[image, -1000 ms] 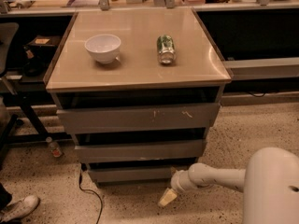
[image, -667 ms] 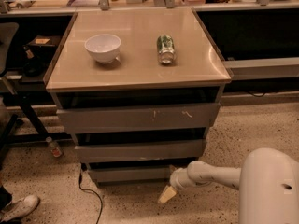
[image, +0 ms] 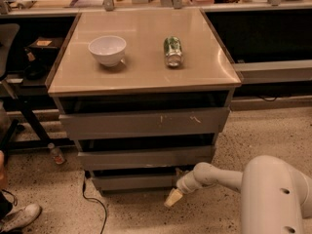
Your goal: Open bottom drawer
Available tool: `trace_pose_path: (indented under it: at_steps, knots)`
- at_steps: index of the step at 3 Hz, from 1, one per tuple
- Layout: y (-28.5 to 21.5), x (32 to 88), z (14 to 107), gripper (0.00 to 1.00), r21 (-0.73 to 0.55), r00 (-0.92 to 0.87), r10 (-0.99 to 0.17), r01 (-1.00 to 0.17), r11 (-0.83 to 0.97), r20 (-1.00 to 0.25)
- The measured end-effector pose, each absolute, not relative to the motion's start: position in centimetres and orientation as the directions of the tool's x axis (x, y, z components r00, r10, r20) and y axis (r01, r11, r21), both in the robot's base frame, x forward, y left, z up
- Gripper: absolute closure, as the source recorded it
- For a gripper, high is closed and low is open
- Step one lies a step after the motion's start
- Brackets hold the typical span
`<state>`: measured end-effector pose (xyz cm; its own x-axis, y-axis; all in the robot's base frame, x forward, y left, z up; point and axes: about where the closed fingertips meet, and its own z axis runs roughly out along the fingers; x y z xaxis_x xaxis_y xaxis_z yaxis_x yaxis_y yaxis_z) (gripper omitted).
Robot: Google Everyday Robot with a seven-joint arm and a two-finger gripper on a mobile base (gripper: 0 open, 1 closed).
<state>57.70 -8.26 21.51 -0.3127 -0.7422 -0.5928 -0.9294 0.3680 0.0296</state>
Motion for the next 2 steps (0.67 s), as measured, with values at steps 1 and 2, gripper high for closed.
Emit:
trace_pose_path:
  at_steps: [1, 2]
  knots:
    - [-7.84, 58.76, 21.22, 0.00, 0.025, -0.293, -0.751, -0.938, 0.346, -0.592]
    - [-7.36, 59.23, 20.59, 0.00, 0.033, -0.282, -0.759, -0.945, 0.326, -0.587]
